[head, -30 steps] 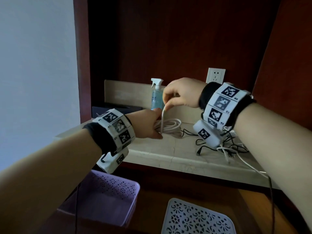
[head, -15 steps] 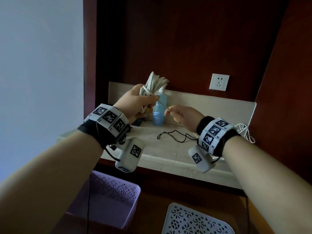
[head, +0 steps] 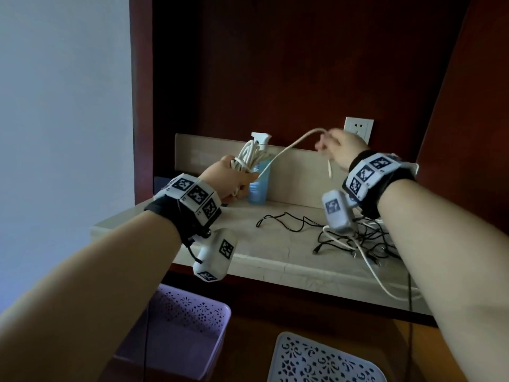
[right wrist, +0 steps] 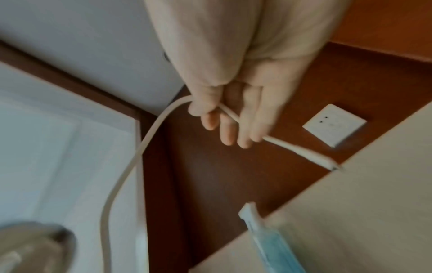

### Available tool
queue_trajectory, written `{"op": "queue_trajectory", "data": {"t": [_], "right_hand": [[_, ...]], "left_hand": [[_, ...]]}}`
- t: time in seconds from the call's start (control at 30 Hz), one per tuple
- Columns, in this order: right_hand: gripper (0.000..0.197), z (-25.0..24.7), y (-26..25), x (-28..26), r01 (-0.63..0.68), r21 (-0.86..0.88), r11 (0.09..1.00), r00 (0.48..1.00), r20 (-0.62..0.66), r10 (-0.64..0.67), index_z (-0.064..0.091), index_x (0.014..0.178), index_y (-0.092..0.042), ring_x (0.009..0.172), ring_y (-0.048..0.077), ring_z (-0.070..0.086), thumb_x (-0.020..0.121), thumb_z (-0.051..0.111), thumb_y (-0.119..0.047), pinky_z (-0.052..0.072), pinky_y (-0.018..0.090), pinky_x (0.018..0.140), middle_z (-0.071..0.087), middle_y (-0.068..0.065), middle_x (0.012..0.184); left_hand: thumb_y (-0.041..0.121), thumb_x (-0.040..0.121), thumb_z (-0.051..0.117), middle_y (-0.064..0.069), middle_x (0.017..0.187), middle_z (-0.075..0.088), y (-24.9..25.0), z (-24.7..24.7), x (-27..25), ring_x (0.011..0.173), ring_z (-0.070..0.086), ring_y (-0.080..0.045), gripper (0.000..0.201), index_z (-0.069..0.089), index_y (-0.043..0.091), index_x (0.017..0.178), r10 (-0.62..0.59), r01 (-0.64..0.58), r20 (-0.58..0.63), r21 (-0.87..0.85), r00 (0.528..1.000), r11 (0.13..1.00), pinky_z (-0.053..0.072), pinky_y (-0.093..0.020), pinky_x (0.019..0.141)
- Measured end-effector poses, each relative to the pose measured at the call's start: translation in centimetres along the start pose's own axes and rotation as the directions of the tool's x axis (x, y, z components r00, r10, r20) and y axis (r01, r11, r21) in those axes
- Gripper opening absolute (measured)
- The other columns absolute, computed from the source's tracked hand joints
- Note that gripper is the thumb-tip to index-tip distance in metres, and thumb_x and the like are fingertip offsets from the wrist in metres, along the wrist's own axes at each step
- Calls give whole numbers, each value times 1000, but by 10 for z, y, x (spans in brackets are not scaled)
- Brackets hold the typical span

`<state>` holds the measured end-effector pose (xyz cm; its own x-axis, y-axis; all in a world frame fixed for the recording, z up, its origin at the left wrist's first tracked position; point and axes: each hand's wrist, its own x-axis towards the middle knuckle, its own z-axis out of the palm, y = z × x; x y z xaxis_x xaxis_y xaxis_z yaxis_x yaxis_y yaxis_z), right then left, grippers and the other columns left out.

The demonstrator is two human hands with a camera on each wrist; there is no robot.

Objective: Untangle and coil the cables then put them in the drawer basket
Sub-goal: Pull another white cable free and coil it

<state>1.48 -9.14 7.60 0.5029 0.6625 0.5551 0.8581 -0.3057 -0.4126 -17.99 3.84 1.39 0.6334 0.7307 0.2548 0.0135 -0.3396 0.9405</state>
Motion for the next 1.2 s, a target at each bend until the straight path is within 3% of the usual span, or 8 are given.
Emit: {"op": "queue_trajectory", "data": {"t": [0.13, 0.3, 0.43, 0.57, 0.67, 0.83, 0.97, 1.2], "right_hand": [[24, -13, -9, -2, 158, 7, 987, 987, -10, -158, 60, 90, -19, 93, 28, 60, 98, 40, -30, 47, 39, 80, 65, 10, 103], [35, 11, 21, -19, -18, -491, 871, 914, 345, 214, 48, 126, -13, 94, 21, 53, 96, 46, -31, 41, 25, 67, 57, 10, 124], [56, 30, 4, -37, -7, -231, 973, 869, 480, 120, 32, 140, -22, 122, 19, 47, 91, 56, -32, 34, 24, 93, 49, 0, 134], [38, 55, -35, -57, 62, 41, 997, 804, 590, -75, 44, 134, -12, 125, 20, 46, 99, 41, -27, 32, 7, 74, 50, 9, 136], [43, 74, -49, -65, 60, 84, 995, 752, 651, -101, 46, 131, -9, 113, 14, 51, 101, 29, -34, 32, 13, 70, 60, 8, 123], [40, 93, -55, -62, 110, 101, 989, 880, 452, -144, 43, 129, -8, 91, 22, 51, 94, 50, -27, 40, 27, 79, 52, 7, 94], [24, 96, -62, -66, 149, 123, 981, 823, 535, -192, 51, 82, -16, 86, 28, 57, 99, 37, -24, 50, 41, 82, 58, 3, 81], [25, 62, -60, -66, 370, -285, 884, 886, 394, -244, 53, 96, -30, 89, 26, 53, 99, 30, -40, 36, 28, 70, 58, 6, 99]], "left_hand": [[20, 84, 69, -8, 72, 56, -6, -3, 2, 55, 46, -18, 32, 48, 12, 107, -6, 6, -8, 16, 1000, 1000, 34, -25, 47], [16, 87, 66, -6, 67, 55, -9, -1, -1, 50, 44, -16, 20, 48, 14, 94, -8, 9, 58, -9, 998, 1000, 32, -18, 35], [12, 88, 64, -6, 62, 52, -8, 2, -5, 47, 42, -15, 18, 46, 12, 88, -12, 20, 89, -85, 996, 996, 28, -15, 32], [9, 89, 62, -5, 60, 50, -1, 0, -10, 45, 41, -14, 17, 47, 12, 82, 16, 1, 106, -161, 994, 987, 28, -14, 32], [8, 90, 60, -4, 57, 49, 1, -6, -14, 43, 41, -13, 17, 47, 12, 80, 29, -7, 113, -190, 993, 982, 26, -14, 33], [7, 91, 58, -5, 59, 46, 0, -14, -20, 41, 41, -10, 16, 46, 12, 82, -8, 40, 124, -256, 992, 966, 27, -13, 34], [7, 92, 56, -5, 59, 46, 2, -19, -27, 39, 42, -10, 16, 44, 11, 83, -4, 44, 132, -298, 991, 953, 27, -13, 33], [-4, 89, 54, -8, 62, 44, -4, -34, -27, 37, 38, -10, 17, 49, 5, 75, -90, 90, 6, -180, 996, 980, 22, -14, 33]]}}
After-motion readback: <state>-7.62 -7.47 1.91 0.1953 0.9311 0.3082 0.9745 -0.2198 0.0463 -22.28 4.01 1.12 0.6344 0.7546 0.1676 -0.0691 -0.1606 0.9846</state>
